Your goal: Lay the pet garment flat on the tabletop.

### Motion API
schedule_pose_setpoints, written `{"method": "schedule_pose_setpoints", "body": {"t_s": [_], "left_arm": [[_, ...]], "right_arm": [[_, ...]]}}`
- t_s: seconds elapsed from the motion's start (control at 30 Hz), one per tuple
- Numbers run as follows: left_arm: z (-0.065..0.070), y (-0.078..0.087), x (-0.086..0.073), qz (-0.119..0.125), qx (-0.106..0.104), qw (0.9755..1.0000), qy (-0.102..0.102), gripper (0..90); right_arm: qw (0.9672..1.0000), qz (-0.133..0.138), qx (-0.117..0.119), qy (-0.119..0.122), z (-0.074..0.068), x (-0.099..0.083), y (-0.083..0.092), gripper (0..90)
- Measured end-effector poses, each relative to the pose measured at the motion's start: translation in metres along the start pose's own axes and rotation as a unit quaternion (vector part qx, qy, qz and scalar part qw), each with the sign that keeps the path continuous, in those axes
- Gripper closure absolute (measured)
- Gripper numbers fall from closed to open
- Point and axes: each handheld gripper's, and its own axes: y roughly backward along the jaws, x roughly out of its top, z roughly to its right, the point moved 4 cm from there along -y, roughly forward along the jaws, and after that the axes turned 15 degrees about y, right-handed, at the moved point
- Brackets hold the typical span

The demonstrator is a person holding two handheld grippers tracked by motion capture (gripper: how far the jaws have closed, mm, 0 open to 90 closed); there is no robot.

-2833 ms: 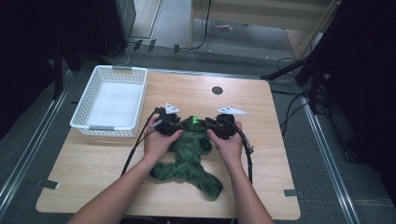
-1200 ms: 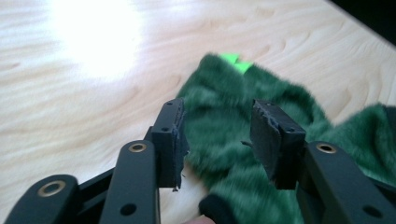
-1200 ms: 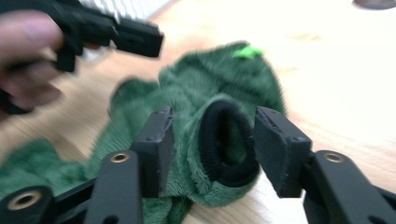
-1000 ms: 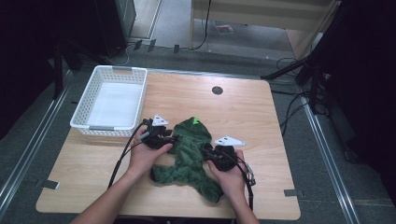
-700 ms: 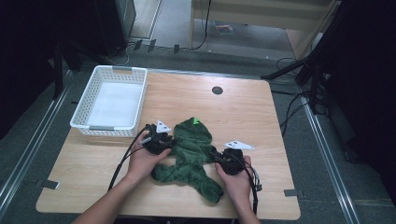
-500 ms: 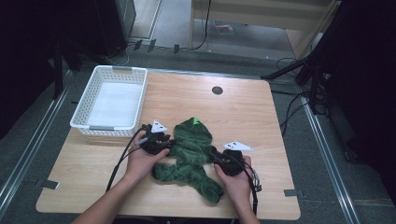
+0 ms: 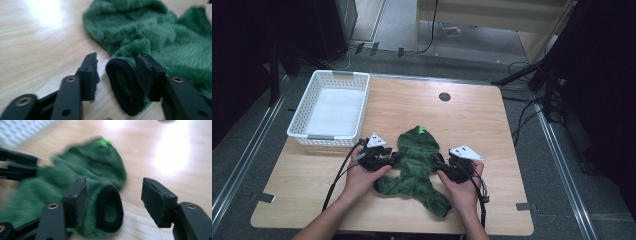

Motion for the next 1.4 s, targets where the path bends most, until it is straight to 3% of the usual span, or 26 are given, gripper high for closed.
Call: {"method": "schedule_pose_setpoints", "body": {"t_s": [0.03,0.1,0.17,0.27,0.4,0.57,0.73,0.83,0.93,1.03,1.13,1.23,1.33,1.4], "left_arm": [[0.001,0.0,-0.001,0.0,0.007,0.9999,-0.009,63.3],[0.001,0.001,-0.003,0.0,0.013,0.9997,-0.019,71.9],[0.002,0.001,-0.005,-0.004,0.012,0.9997,-0.022,78.0],[0.001,0.003,-0.006,-0.003,0.023,0.9993,-0.029,82.0],[-0.003,0.004,-0.006,-0.001,0.017,0.9998,-0.011,82.4],[-0.003,0.004,-0.007,0.003,0.016,0.9998,-0.009,81.5],[-0.004,0.004,-0.007,0.007,0.018,0.9998,-0.007,81.4],[-0.004,0.004,-0.008,0.01,0.019,0.9997,-0.007,81.4],[-0.003,0.004,-0.009,0.012,0.019,0.9997,-0.011,81.1],[-0.002,0.004,-0.009,0.012,0.022,0.9996,-0.014,81.0],[-0.002,0.004,-0.009,0.012,0.022,0.9996,-0.015,80.8],[-0.002,0.004,-0.009,0.013,0.021,0.9995,-0.018,80.0],[-0.001,0.004,-0.009,0.013,0.019,0.9996,-0.019,79.3],[-0.001,0.004,-0.009,0.014,0.019,0.9995,-0.019,79.1]], "right_arm": [[0.9999,-0.005,0.01,-0.002,-0.002,-0.002,-0.004,46.7],[0.9996,-0.014,0.023,0.006,-0.003,-0.006,-0.008,65.2],[0.9993,-0.027,0.024,0.007,-0.002,-0.009,-0.01,76.7],[0.999,-0.03,0.034,-0.004,0.003,-0.014,-0.007,81.6],[0.9984,-0.035,0.044,-0.009,0.004,-0.018,-0.002,79.6],[0.9981,-0.025,0.053,-0.015,0.008,-0.023,0.006,74.4],[0.9987,-0.021,0.043,-0.017,0.01,-0.024,0.009,73.1],[0.9997,-0.002,0.019,-0.017,0.013,-0.022,0.019,69.2],[0.9982,0.031,0.049,-0.017,0.014,-0.02,0.033,75.5],[0.9965,0.041,0.073,0.005,0.009,-0.019,0.039,79.4],[0.9958,0.036,0.084,0.0,0.006,-0.018,0.03,79.6],[0.9927,0.041,0.112,-0.019,0.001,-0.017,0.017,67.4],[0.9899,0.043,0.133,-0.023,-0.007,-0.014,0.007,57.6],[0.9924,0.023,0.119,-0.017,-0.012,-0.014,0.001,51.8]]}}
